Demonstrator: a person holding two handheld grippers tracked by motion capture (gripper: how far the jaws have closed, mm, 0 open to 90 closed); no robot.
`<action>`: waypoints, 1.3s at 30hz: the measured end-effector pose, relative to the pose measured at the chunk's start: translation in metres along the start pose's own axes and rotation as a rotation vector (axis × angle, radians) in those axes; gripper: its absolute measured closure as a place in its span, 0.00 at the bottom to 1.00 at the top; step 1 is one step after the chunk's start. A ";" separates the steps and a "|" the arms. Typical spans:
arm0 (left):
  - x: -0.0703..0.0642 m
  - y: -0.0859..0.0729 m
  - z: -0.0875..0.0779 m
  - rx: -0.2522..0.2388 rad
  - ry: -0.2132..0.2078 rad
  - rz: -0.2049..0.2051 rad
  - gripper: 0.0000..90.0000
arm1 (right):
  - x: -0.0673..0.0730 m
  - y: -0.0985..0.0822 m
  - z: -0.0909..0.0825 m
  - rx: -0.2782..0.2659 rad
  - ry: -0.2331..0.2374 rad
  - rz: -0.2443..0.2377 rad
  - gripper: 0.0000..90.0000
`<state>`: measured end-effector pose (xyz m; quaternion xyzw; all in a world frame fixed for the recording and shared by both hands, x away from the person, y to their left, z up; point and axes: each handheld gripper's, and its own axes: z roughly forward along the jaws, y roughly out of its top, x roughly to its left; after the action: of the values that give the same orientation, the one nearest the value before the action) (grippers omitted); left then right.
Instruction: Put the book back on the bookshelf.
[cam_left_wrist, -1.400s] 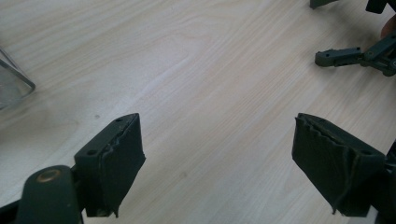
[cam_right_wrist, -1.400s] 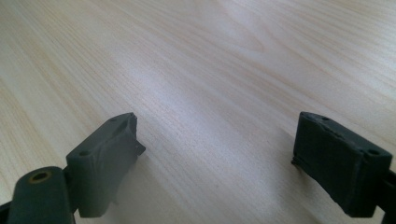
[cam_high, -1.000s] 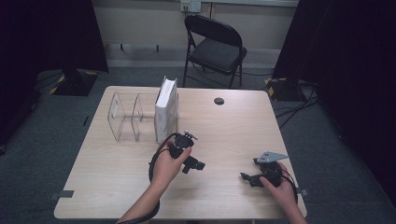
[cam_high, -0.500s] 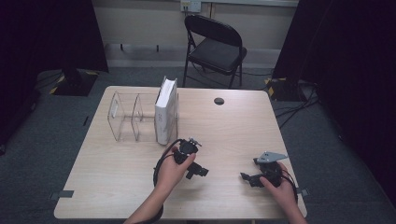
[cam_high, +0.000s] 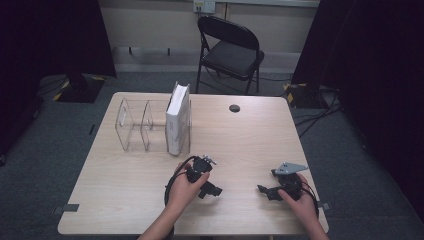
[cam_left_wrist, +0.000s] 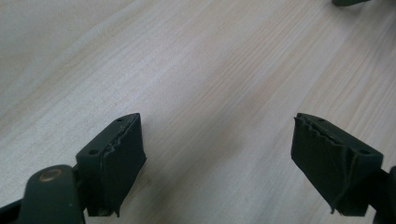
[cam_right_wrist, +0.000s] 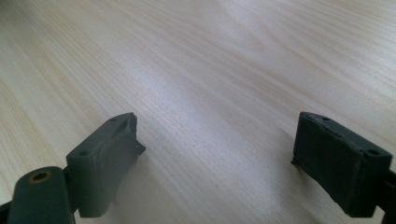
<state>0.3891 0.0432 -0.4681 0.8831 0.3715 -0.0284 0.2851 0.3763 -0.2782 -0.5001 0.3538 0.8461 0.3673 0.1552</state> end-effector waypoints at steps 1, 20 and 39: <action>0.000 -0.001 0.001 0.003 0.006 0.009 0.19 | 0.000 0.000 0.000 0.000 0.000 0.000 0.14; -0.011 -0.017 0.012 -0.082 0.049 0.158 0.03 | 0.000 0.000 0.000 0.000 0.000 0.000 0.14; -0.022 -0.034 0.020 -0.177 0.135 0.247 0.00 | 0.000 0.000 0.000 0.000 0.000 0.000 0.14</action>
<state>0.3534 0.0377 -0.4959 0.8933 0.2795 0.0992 0.3376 0.3762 -0.2782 -0.5001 0.3536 0.8461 0.3674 0.1552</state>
